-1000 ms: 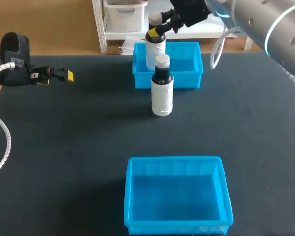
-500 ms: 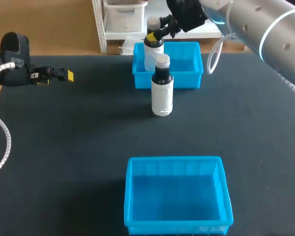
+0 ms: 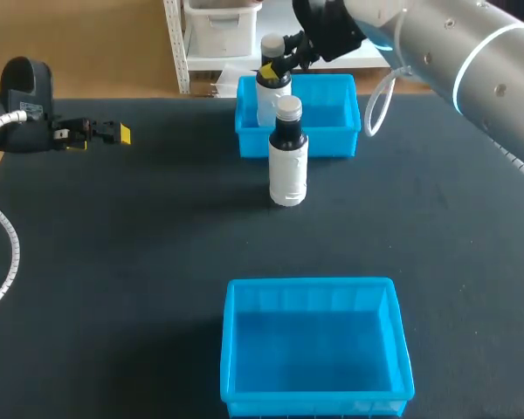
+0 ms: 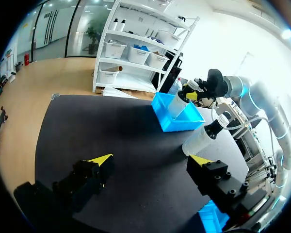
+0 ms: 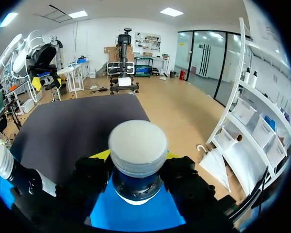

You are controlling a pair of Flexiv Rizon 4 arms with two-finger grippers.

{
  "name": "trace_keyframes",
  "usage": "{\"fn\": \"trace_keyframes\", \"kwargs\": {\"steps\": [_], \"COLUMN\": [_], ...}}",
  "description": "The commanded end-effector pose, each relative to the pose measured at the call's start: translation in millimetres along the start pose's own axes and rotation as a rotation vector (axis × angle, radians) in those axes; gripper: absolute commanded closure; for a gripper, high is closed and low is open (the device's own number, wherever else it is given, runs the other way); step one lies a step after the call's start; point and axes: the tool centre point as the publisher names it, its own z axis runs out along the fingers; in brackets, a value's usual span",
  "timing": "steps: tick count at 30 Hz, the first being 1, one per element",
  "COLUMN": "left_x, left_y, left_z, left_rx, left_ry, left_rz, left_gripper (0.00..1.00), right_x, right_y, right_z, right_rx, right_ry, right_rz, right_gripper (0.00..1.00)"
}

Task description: Pick up the bottle, and place it in the far bin if it is heavy, or in the near bin if it is light.

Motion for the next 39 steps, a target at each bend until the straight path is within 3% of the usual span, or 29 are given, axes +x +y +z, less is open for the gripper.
{"fn": "trace_keyframes", "kwargs": {"steps": [1, 10, 21, 28, 39], "left_x": [0.0, 0.0, 0.0, 0.0, 0.0], "left_y": [0.0, 0.0, 0.0, 0.0, 0.0], "left_z": [0.0, 0.0, 0.0, 0.0, 0.0], "left_rx": [0.000, 0.000, 0.000, 0.000, 0.000], "left_ry": [0.000, 0.000, 0.000, 0.000, 0.000], "left_rz": [0.000, 0.000, 0.000, 0.000, 0.000], "left_gripper": [0.00, 0.00, 0.00, 0.00, 0.00], "right_x": [-2.4, 2.9, 32.8, 50.7, 64.6], "right_y": [-12.7, -21.2, -22.5, -5.2, 37.4], "right_z": [7.8, -13.8, -93.0, -137.8, -173.9], "right_rx": [-0.477, -0.424, -0.276, -0.211, -0.138], "right_ry": [0.013, 0.044, 0.077, 0.086, 0.051], "right_rz": [0.007, 0.025, 0.069, 0.079, 0.092], "right_gripper": [0.00, 0.00, 0.00, 0.00, 0.00]}}
